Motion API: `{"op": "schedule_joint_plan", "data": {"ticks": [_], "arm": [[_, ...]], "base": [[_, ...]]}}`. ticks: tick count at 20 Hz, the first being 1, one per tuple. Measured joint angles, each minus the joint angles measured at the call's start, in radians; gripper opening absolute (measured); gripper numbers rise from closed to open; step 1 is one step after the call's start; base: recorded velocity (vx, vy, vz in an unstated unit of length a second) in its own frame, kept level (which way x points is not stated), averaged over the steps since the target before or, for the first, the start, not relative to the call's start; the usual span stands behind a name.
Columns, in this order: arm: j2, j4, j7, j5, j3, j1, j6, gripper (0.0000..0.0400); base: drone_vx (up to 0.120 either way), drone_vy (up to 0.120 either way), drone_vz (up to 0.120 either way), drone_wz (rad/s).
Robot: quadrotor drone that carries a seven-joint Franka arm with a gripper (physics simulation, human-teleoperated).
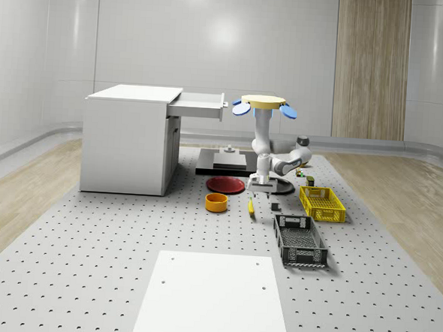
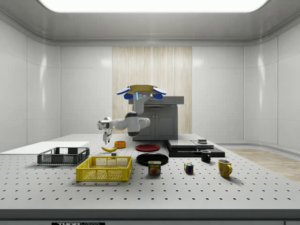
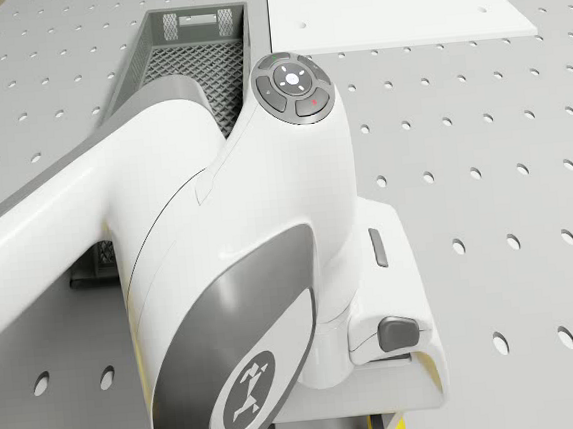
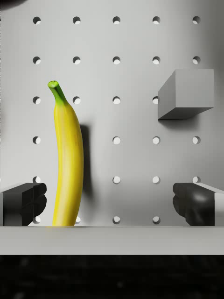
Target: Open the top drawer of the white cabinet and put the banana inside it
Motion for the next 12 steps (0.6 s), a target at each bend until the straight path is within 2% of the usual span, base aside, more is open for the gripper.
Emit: {"op": "schedule_joint_plan", "data": {"ticks": [12], "arm": [[0.001,0.006,-0.067,0.003,0.003,0.073,0.001,0.0400]], "base": [[0.000,0.000,0.000,0.000]]}}
